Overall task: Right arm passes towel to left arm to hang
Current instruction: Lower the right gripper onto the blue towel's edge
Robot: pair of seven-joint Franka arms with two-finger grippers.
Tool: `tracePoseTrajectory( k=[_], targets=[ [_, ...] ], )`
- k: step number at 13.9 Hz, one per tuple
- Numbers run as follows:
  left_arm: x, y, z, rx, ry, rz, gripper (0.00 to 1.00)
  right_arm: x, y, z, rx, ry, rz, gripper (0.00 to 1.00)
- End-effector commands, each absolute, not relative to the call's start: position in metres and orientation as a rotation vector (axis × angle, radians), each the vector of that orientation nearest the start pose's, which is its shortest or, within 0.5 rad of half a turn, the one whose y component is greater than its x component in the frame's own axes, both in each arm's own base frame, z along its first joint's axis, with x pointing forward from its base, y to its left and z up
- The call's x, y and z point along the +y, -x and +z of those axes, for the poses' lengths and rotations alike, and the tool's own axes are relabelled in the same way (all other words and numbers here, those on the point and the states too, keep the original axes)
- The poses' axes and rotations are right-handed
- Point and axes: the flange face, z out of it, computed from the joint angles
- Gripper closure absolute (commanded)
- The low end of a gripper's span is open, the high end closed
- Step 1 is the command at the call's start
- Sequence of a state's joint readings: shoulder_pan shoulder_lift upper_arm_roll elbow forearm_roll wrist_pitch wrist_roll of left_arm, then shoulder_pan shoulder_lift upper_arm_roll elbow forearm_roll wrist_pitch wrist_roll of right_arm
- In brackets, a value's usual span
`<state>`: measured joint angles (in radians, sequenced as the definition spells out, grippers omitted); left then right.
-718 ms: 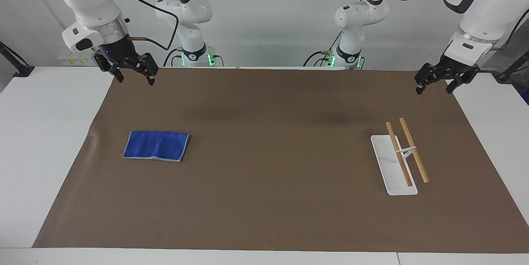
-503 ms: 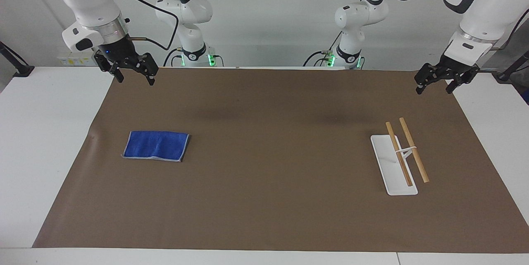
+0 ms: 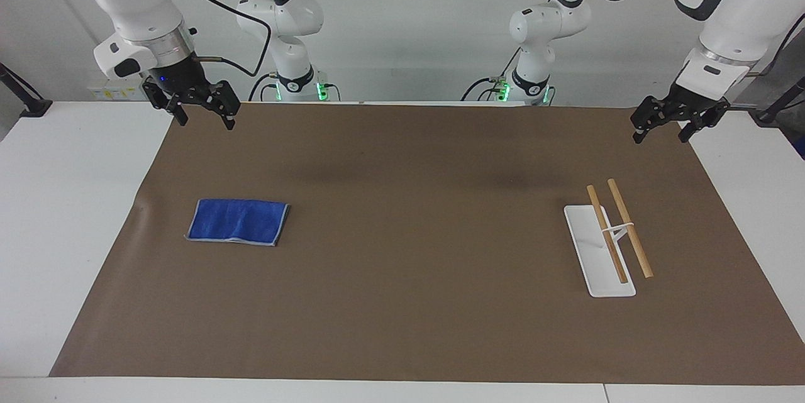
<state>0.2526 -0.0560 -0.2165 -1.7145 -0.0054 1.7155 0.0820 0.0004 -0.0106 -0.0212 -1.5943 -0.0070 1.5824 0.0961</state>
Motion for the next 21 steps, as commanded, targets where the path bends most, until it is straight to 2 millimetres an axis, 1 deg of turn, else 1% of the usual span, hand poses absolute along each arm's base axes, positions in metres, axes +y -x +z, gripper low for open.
tracePoseTrajectory(
  k=[1,3,6,8,9,10,12,14,15,17,18,21],
  targets=[
    [0.018,-0.542,0.6,0.078,3.107,-0.099,0.0,-0.015,-0.551,0.612,0.166,3.122,-0.028,0.0],
    [0.018,-0.542,0.6,0.078,3.107,-0.101,0.0,-0.018,-0.551,0.59,0.173,3.12,-0.081,0.0],
    [0.018,-0.542,0.6,0.078,3.107,-0.099,0.0,-0.022,-0.552,0.557,0.172,3.121,-0.067,0.0],
    [0.018,-0.542,0.6,0.078,3.107,-0.101,0.0,-0.03,-0.551,0.527,0.184,3.121,-0.069,0.0],
    [0.018,-0.542,0.6,0.078,3.107,-0.099,0.0,-0.035,-0.55,0.513,0.146,3.125,-0.075,0.0],
    [0.018,-0.542,0.6,0.078,3.107,-0.099,0.0,-0.045,-0.55,0.499,0.12,3.128,-0.07,0.0],
    [0.017,-0.542,0.601,0.078,3.107,-0.101,0.0,-0.052,-0.549,0.476,0.125,3.129,-0.075,0.0],
    [0.018,-0.542,0.6,0.078,3.107,-0.099,0.0,-0.055,-0.553,0.434,0.133,3.129,-0.049,0.0],
    [0.018,-0.542,0.6,0.078,3.107,-0.101,0.0,-0.064,-0.554,0.414,0.147,3.131,-0.061,0.0],
    [0.018,-0.542,0.6,0.078,3.107,-0.099,0.0,-0.067,-0.559,0.386,0.146,3.134,-0.111,0.0],
    [0.018,-0.542,0.6,0.078,3.107,-0.101,0.0,-0.066,-0.56,0.375,0.147,3.134,-0.111,0.0],
    [0.018,-0.542,0.6,0.078,3.107,-0.101,0.0,-0.069,-0.566,0.351,0.15,3.136,-0.126,0.0]
  ],
)
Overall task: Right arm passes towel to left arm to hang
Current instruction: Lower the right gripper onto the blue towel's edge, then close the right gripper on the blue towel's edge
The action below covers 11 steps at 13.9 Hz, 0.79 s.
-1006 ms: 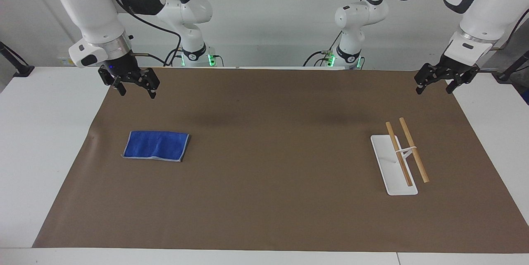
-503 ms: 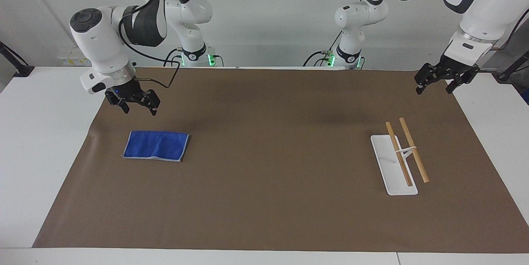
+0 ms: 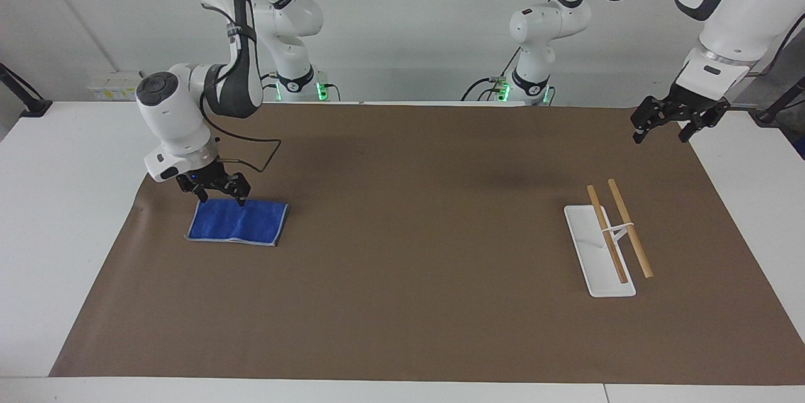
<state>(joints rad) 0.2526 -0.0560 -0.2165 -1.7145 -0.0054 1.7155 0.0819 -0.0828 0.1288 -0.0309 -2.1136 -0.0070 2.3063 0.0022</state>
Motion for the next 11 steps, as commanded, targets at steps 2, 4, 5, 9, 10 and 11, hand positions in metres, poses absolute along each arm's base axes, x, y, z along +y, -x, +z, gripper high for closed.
tracePoseTrajectory(
  k=[2,4,5,9,10,11],
  targets=[
    [0.018,-0.542,0.6,0.078,3.107,-0.101,0.0,-0.068,-0.57,0.344,0.154,3.137,-0.145,0.0],
    [0.018,-0.542,0.6,0.078,3.107,-0.099,0.0,-0.067,-0.572,0.332,0.157,3.137,-0.135,0.0],
    [0.018,-0.542,0.6,0.078,3.107,-0.099,0.0,-0.067,-0.572,0.325,0.157,3.137,-0.128,0.0],
    [0.018,-0.542,0.6,0.078,3.107,-0.099,0.0,-0.067,-0.573,0.312,0.157,3.138,-0.114,0.0],
    [0.018,-0.542,0.6,0.078,3.107,-0.101,0.0,-0.067,-0.572,0.307,0.153,3.139,-0.109,0.0],
    [0.018,-0.542,0.6,0.078,3.107,-0.099,0.0,-0.068,-0.57,0.303,0.15,3.139,-0.116,0.0]
  ],
)
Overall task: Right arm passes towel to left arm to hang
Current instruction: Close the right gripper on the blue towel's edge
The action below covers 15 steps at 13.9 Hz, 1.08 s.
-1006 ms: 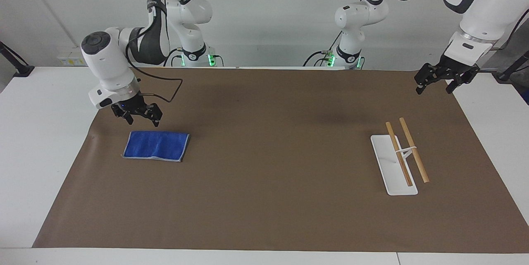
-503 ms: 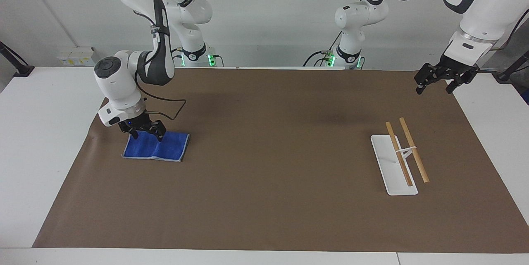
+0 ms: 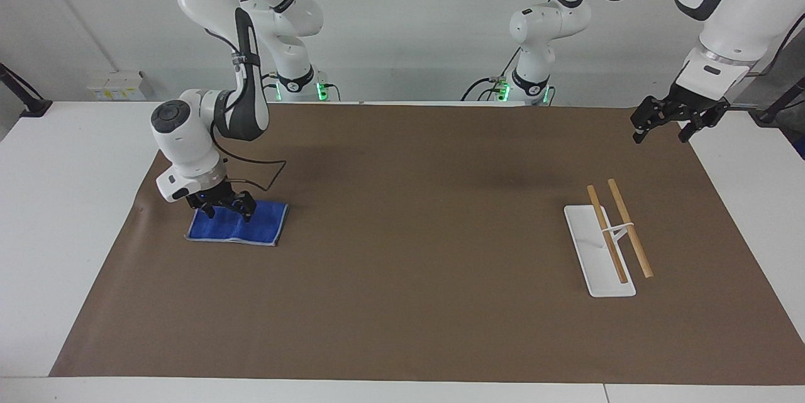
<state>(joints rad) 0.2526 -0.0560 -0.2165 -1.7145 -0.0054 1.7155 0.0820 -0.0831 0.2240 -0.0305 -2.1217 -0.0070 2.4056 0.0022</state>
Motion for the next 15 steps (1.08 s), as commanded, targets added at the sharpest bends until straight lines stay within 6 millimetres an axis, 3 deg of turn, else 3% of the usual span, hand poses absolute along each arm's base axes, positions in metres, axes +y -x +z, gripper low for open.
tracePoseTrajectory(
  k=[1,10,11,12,13,15],
  targets=[
    [0.018,-0.542,0.6,0.078,3.107,-0.099,0.0,-0.067,-0.567,0.3,0.146,3.139,-0.113,0.0],
    [0.018,-0.542,0.6,0.078,3.107,-0.099,0.0,-0.071,-0.565,0.28,0.11,3.145,-0.137,0.0],
    [0.018,-0.542,0.6,0.078,3.107,-0.099,0.0,-0.071,-0.566,0.282,0.113,3.145,-0.142,0.05],
    [0.018,-0.542,0.6,0.078,3.107,-0.101,0.0,-0.072,-0.565,0.281,0.099,3.146,-0.132,0.63],
    [0.018,-0.542,0.6,0.078,3.107,-0.099,0.0,-0.071,-0.565,0.281,0.106,3.145,-0.13,0.95],
    [0.018,-0.542,0.6,0.078,3.107,-0.101,0.0,-0.071,-0.565,0.283,0.119,3.143,-0.128,1.0]
  ],
)
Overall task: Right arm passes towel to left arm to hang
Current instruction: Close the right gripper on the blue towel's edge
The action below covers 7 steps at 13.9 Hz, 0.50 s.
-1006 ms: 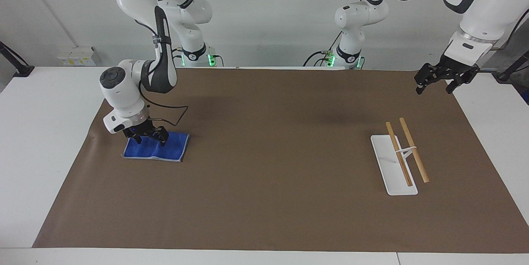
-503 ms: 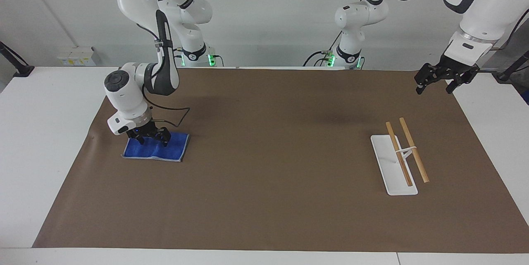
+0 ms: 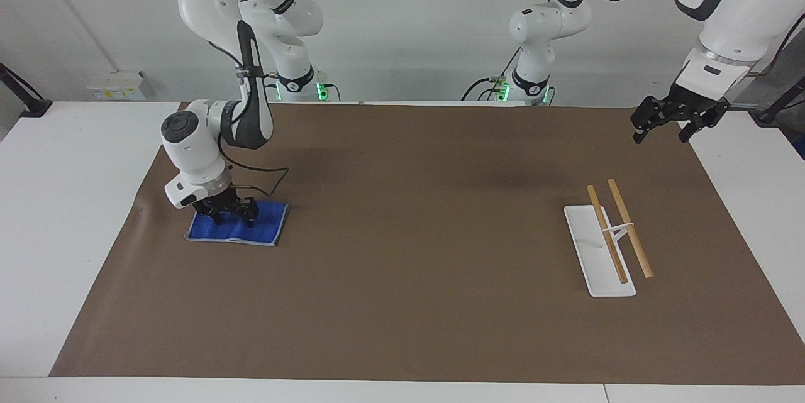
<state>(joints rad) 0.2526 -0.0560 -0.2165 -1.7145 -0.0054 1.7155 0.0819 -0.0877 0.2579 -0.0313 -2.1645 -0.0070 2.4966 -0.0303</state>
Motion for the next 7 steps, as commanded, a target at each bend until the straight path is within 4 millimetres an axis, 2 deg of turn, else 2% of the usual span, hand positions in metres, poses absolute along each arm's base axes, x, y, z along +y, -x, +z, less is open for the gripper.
tracePoseTrajectory(
  k=[1,5,7],
  targets=[
    [0.018,-0.542,0.6,0.078,3.107,-0.101,0.0,-0.07,-0.565,0.286,0.118,3.144,-0.132,1.0],
    [0.018,-0.542,0.6,0.076,3.107,-0.099,0.0,-0.068,-0.564,0.308,0.122,3.14,-0.109,1.0],
    [0.018,-0.542,0.6,0.078,3.107,-0.099,0.0,-0.062,-0.564,0.329,0.11,3.139,-0.147,1.0]
  ],
)
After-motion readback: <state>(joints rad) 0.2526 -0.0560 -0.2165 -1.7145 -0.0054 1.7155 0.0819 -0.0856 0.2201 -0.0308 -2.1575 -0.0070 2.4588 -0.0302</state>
